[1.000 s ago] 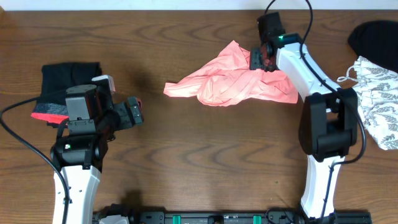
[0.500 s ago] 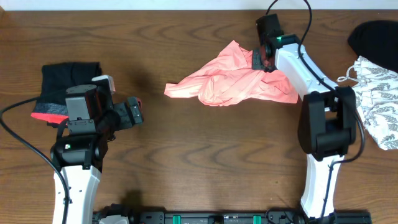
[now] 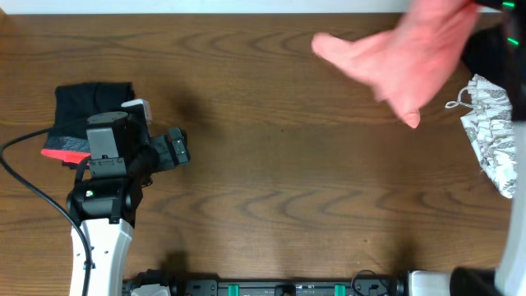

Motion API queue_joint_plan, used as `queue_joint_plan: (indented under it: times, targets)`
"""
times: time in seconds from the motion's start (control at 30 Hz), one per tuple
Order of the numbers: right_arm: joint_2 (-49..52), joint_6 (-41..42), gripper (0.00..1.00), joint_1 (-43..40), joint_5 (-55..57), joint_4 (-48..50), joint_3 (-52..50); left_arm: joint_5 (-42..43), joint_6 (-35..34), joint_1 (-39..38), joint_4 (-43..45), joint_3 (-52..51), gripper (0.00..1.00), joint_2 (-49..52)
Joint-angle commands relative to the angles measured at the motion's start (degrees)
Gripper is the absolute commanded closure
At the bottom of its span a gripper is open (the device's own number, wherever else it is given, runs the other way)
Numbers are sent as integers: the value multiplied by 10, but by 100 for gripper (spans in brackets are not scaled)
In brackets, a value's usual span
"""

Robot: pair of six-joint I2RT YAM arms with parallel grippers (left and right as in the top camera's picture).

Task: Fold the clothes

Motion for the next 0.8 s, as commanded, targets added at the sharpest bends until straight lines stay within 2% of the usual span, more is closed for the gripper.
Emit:
queue_joint_plan:
  times: [0.0,0.23,0.53,0.7,0.77]
  targets:
    - [39,-23,99,8,-51,-24,-15,8,-5,-2,0,14,2,3]
    - [70,-63,99,44,-86,-49,-15,8,-6,-2,0,14,2,3]
    - [66,-61,99,29,-20,-59,-14,8,-5,-2,1,14,2,3]
    - [53,-55,99,-11,92,-71,-14,8,-5,-2,0,14,2,3]
    - [46,-64,99,-32,100,-71,-14,8,-5,-2,1,14,2,3]
